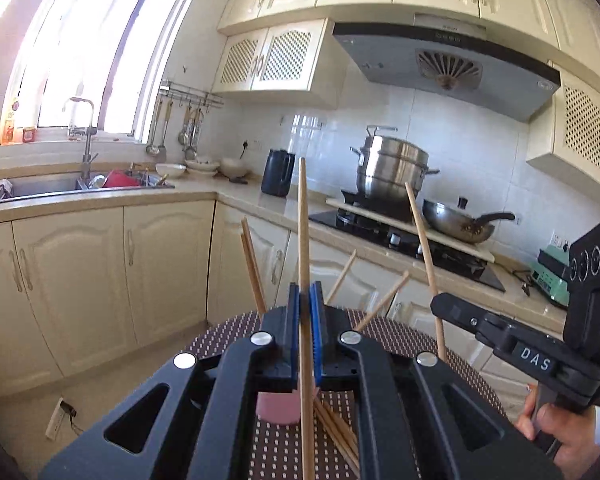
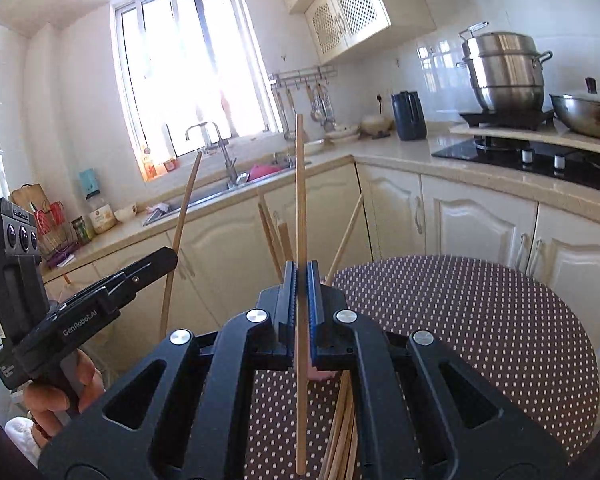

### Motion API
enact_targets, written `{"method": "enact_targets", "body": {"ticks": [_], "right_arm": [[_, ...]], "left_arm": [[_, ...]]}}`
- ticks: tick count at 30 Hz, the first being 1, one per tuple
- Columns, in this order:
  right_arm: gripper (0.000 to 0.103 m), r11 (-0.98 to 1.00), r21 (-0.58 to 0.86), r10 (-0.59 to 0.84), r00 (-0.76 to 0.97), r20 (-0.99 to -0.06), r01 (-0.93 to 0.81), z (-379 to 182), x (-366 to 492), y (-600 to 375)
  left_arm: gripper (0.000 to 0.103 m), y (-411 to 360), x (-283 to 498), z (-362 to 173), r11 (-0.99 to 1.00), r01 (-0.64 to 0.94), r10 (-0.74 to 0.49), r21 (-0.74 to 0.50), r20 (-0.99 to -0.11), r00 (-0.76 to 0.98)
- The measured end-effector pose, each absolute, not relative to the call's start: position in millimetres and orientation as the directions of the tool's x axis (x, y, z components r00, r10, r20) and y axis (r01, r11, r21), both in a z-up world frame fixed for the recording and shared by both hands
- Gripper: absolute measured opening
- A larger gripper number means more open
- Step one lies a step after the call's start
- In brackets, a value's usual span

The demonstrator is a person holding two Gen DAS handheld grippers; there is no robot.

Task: Organize utensils
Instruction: 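Lift the left gripper's chopstick upright over the pink cup while the right gripper does likewise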

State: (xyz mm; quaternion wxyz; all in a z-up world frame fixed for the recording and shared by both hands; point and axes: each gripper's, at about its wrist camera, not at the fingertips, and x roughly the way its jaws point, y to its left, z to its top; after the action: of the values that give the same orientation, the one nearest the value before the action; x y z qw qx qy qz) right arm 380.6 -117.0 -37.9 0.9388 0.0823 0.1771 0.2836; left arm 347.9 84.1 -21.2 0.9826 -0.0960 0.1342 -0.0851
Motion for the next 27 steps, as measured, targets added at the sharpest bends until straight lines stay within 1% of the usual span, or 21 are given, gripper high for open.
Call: {"method": "enact_targets", "body": {"ticks": [6, 15, 20, 27], "right_arm": [[0.005, 0.819, 0.273, 0.562, 0.801, -0.204, -0.505, -30, 400, -112], [0.005, 0.815, 0.276, 0.553, 0.826, -0.108, -0.509, -29, 421, -99], [0.005, 0.817, 0.287, 0.541, 0.837, -0.084, -0.500, -36, 435, -101], [0.005, 0.805, 0.306, 0.548, 0.834, -0.056, -0.508, -49, 455, -102]], "left_arm": [[0.005, 94, 368, -20, 0.961, 0.136, -0.176, -0.242, -0.151, 0.973], [0.005, 99, 399, -25, 0.941, 0.143, -0.169, -0.307, -0.058, 0.984], [0.005, 93, 421, -32, 0.935, 0.137, -0.159, -0.327, -0.040, 0.987], [0.005, 80, 442, -43, 0.946, 0.107, -0.121, -0.307, -0.027, 0.992]]}}
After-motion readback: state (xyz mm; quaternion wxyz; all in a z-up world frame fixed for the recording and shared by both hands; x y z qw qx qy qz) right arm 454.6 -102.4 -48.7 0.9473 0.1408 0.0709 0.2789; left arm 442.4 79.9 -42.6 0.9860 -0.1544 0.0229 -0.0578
